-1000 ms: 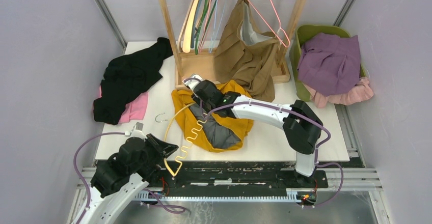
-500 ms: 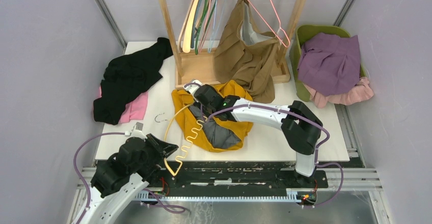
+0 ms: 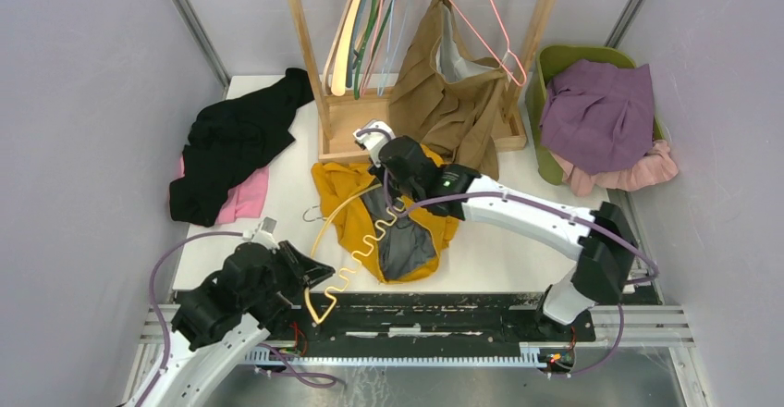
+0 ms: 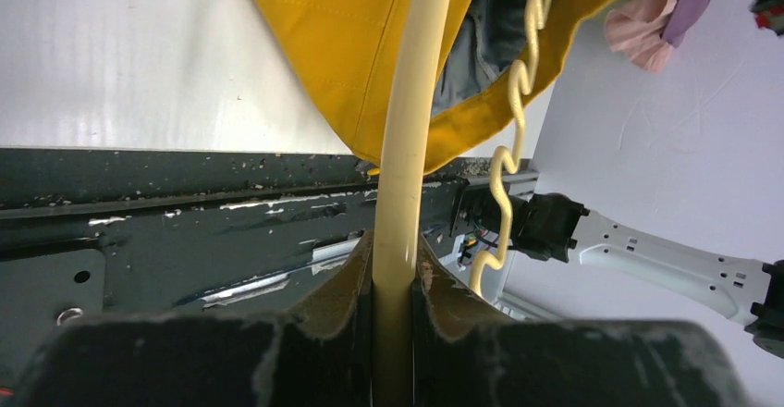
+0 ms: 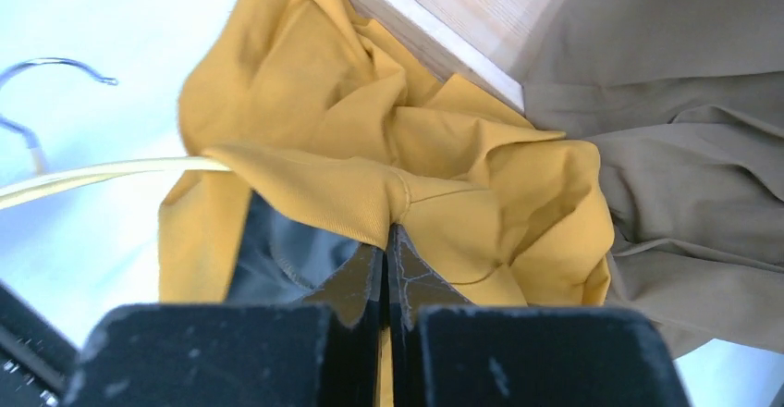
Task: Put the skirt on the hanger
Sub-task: Hang the skirt on the hanger.
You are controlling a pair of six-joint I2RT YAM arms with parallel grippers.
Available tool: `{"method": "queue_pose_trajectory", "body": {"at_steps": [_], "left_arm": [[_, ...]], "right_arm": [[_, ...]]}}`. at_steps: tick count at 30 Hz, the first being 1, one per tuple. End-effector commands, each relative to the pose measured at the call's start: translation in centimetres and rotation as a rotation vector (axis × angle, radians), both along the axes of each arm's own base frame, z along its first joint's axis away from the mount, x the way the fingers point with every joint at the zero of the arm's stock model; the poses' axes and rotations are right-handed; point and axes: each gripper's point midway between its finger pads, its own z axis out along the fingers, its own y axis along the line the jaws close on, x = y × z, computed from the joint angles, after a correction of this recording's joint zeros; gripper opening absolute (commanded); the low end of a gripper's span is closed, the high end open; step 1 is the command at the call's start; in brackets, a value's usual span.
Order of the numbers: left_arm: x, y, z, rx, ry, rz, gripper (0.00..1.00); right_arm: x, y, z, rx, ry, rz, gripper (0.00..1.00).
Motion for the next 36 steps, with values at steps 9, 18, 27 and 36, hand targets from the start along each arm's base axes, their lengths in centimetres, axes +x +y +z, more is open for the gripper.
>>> {"method": "queue_pose_trajectory", "body": {"at_steps": [9, 18, 27, 36], "left_arm": [[3.5, -3.0, 2.4, -0.056, -0.11, -0.043, 0.03], [7.5, -3.1, 3.6, -0.065, -0.201, 0.09, 0.03], [8.3, -0.3, 6.7, -0.037, -0.304, 0.218, 0.03], [8.4, 2.3, 9.8, 0.032, -0.391, 0.292, 0.03]], "right_arm": [[-4.6, -0.5, 6.8, 0.193, -0.032, 0.086, 0.01], [-10.6, 1.5, 8.3, 0.229, -0.057, 0.106, 0.01], [-15.9, -1.0, 8.8, 0.277, -0.064, 0.079, 0.01], [-18.7, -2.9, 10.0, 0.242, -0.031, 0.101, 0.01]]}}
